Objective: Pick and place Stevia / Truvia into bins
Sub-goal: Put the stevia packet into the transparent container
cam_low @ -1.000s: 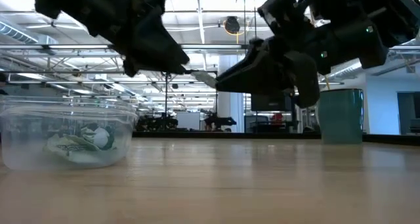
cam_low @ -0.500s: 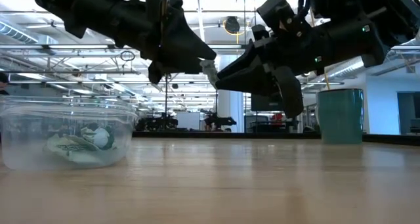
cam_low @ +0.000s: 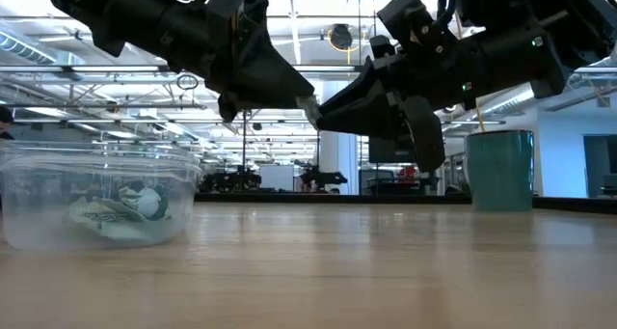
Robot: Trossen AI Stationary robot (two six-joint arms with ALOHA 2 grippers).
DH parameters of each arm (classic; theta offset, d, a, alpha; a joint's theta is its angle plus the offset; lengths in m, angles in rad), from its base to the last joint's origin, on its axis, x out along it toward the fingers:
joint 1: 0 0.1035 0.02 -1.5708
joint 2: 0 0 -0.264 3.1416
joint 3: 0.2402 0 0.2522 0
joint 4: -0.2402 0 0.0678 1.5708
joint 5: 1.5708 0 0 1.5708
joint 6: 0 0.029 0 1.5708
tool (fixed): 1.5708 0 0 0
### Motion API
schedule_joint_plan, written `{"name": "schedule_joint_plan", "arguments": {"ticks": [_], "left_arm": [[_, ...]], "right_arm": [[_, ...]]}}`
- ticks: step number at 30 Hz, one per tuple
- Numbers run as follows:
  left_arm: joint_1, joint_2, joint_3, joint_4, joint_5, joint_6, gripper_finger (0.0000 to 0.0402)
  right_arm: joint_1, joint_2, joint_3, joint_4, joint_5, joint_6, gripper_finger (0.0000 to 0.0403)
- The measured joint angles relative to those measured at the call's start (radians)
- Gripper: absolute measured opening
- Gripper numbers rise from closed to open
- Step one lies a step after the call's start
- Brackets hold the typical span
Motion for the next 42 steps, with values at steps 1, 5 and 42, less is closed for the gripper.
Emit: {"name": "schedule_joint_plan", "arguments": {"ticks": [1,5,42], "left_arm": [[0.000,0.000,0.000,0.000,0.000,0.004,0.0107],[0.000,0.000,0.000,-0.002,0.000,0.006,0.0047],[-0.213,-0.239,0.000,-0.671,0.165,-0.367,0.0049]], "right_arm": [[0.000,0.000,0.000,0.000,-0.001,0.000,0.0086],[0.000,0.000,0.000,0.000,-0.003,0.000,0.0086],[0.067,-0.001,0.001,-0.031,0.180,-0.023,0.0176]]}}
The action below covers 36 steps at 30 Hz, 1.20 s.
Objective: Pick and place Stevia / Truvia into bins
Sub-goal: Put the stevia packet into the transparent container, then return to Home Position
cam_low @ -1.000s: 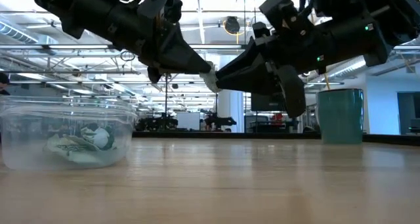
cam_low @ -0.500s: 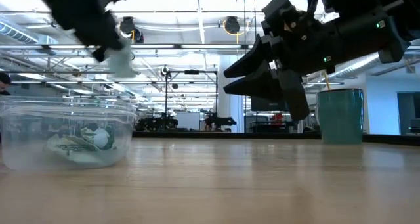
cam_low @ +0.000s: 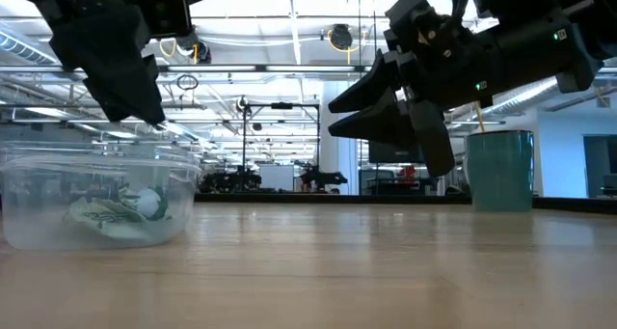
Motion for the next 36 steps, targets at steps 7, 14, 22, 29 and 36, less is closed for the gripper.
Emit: {"name": "schedule_joint_plan", "arguments": {"ticks": [7,14,22,29,36], "left_arm": [[0.010,-0.002,0.000,0.023,0.000,0.081,0.0115],[0.075,-0.134,0.008,0.019,0.054,0.208,0.0131],[0.150,-0.425,0.009,-0.168,-0.142,0.470,0.0131],[0.176,-0.599,0.010,-0.286,-0.202,0.484,0.0131],[0.203,-0.661,-0.017,-0.292,-0.172,0.459,0.0131]], "right_arm": [[0.017,-0.038,0.000,-0.026,0.002,-0.003,0.0176],[0.114,-0.276,0.000,-0.161,0.006,0.028,0.0170],[0.196,-0.670,0.000,-0.607,0.007,0.267,0.0169],[0.244,-0.922,-0.001,-1.000,0.000,0.705,0.0169],[0.293,-1.103,-0.099,-1.010,-0.001,0.820,0.0169]]}}
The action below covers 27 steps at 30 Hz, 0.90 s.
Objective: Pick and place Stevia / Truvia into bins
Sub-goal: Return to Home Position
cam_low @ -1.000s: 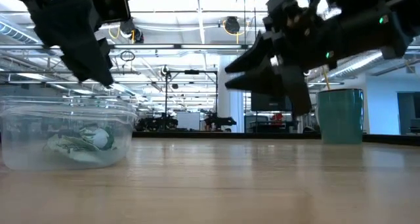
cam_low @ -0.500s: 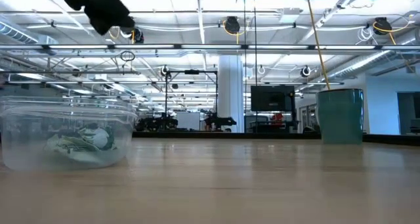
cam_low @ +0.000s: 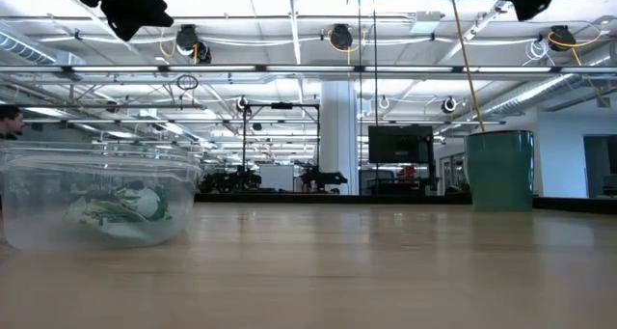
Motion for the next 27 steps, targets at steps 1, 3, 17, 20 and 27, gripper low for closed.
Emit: {"name": "schedule_joint_plan", "arguments": {"ticks": [1,3,17,20,27], "left_arm": [[0.002,-0.008,-0.013,0.013,0.012,0.006,0.0131],[0.012,-0.025,-0.051,0.067,0.027,0.016,0.0131],[0.131,-0.353,-0.490,0.454,0.157,-0.023,0.0131],[0.138,-0.435,-0.593,0.543,0.165,-0.037,0.0131],[0.147,-0.528,-0.687,0.559,0.164,-0.094,0.0131]], "right_arm": [[0.005,-0.025,-0.028,0.026,0.000,0.000,0.0169],[0.014,-0.077,-0.088,0.070,0.000,-0.006,0.0169],[0.015,-0.492,-0.336,0.123,0.000,-0.017,0.0169],[0.015,-0.556,-0.365,0.124,0.000,-0.026,0.0169],[0.015,-0.639,-0.408,0.127,0.000,-0.025,0.0169]]}}
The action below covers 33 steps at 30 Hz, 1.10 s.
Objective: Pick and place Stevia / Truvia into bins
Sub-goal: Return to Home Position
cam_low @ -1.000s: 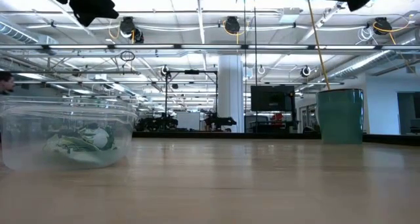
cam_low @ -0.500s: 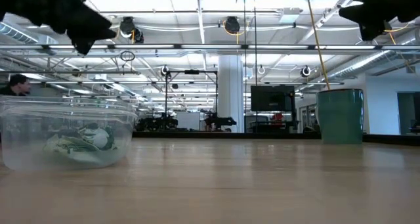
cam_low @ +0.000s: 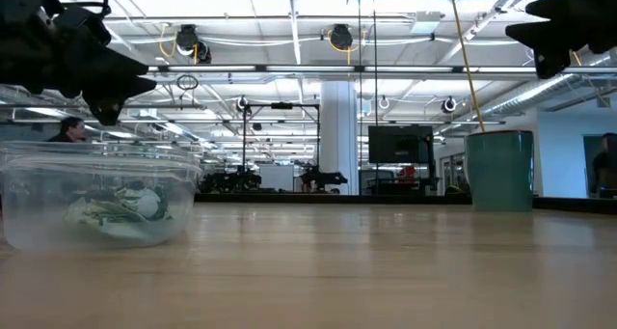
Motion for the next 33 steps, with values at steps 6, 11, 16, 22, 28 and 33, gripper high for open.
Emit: {"name": "schedule_joint_plan", "arguments": {"ticks": [6,11,16,22,28,33], "left_arm": [[0.000,0.002,0.000,-0.016,0.008,0.047,0.0131],[0.000,0.002,0.000,-0.062,-0.022,0.052,0.0131],[0.000,0.002,0.000,-0.064,-0.082,0.067,0.0131],[0.000,0.002,0.000,-0.041,-0.117,0.097,0.0131],[0.000,0.002,0.000,-0.041,-0.118,0.097,0.0131],[0.000,0.002,0.000,-0.041,-0.118,0.097,0.0131]], "right_arm": [[0.000,-0.007,-0.031,-0.001,0.000,0.024,0.0169],[0.000,-0.007,-0.077,-0.001,-0.002,0.050,0.0169],[0.000,-0.007,-0.131,0.066,-0.002,0.046,0.0169],[0.000,-0.006,-0.173,0.090,-0.001,0.050,0.0169],[0.000,0.005,-0.173,0.083,-0.002,0.049,0.0169],[0.000,0.005,-0.174,0.092,-0.002,0.051,0.0169]]}}
